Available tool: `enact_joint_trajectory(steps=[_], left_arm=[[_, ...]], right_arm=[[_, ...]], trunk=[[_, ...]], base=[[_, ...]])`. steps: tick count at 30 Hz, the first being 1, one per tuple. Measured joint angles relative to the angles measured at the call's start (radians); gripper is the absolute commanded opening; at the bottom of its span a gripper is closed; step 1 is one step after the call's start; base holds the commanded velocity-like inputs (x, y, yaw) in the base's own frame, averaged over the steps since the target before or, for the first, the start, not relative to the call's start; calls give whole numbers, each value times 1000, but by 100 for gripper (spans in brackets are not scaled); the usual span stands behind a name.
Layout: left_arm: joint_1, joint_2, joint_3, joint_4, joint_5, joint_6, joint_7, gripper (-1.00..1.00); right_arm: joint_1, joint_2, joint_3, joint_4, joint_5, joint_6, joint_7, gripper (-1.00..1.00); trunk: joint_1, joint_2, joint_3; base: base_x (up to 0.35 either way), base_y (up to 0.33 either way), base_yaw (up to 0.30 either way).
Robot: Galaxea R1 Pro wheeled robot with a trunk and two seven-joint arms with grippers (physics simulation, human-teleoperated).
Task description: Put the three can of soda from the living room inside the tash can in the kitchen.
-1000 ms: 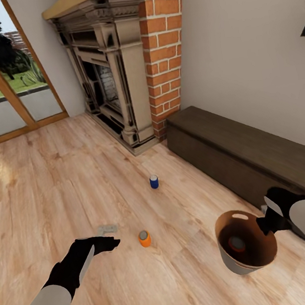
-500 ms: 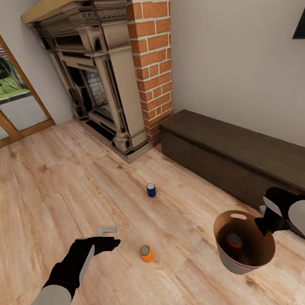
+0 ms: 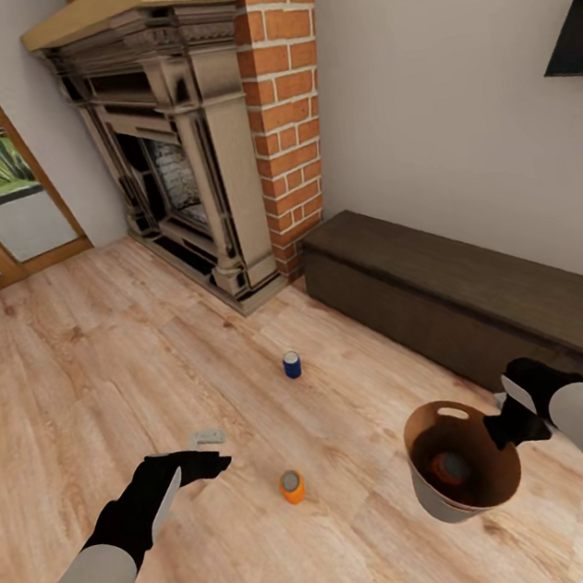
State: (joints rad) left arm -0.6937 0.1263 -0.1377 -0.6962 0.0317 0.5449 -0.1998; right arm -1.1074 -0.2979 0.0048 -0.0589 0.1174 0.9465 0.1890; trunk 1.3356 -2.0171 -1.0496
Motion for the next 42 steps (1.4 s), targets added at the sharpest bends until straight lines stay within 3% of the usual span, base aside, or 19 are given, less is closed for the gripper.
enact_joint_trajectory(steps=[4, 9, 16, 19, 23, 28, 34, 42], left_arm=[[0, 0, 0, 4, -2, 0, 1, 100], [0, -5, -1, 11, -3, 1, -4, 100], [1, -16, -2, 13, -5, 3, -4, 100], [1, -17, -3, 13, -6, 1, -1, 100], [2, -19, -3, 14, -10, 1, 1, 100], [2, -19, -3, 14, -10, 2, -1, 100], [2, -19, -3, 14, -11, 2, -2, 100], [2, -18, -2, 14, -6, -1, -5, 100]], right_arm=[[0, 1, 27, 1, 27, -2, -2, -100], [0, 0, -4, 2, -4, 1, 0, -100], [0, 0, 27, 4, 19, -1, -1, -100], [0, 1, 4, 3, 3, 0, 0, -100], [24, 16, -6, 7, -18, 1, 2, -100], [25, 16, 20, -1, 25, -2, -2, -100], [26, 17, 4, -1, 7, -3, 0, -100], [26, 16, 20, -3, 25, -5, -1, -100]], trunk=[[0, 0, 0], [0, 0, 2], [0, 0, 6], [0, 0, 6], [0, 0, 7], [0, 0, 11], [0, 0, 16], [0, 0, 17]], base=[[-114, 197, -20], [-128, 275, -163], [-116, 219, -140], [-19, 21, -17], [-3, -201, -117], [0, -269, -199], [0, -277, -162], [1, -104, -12]])
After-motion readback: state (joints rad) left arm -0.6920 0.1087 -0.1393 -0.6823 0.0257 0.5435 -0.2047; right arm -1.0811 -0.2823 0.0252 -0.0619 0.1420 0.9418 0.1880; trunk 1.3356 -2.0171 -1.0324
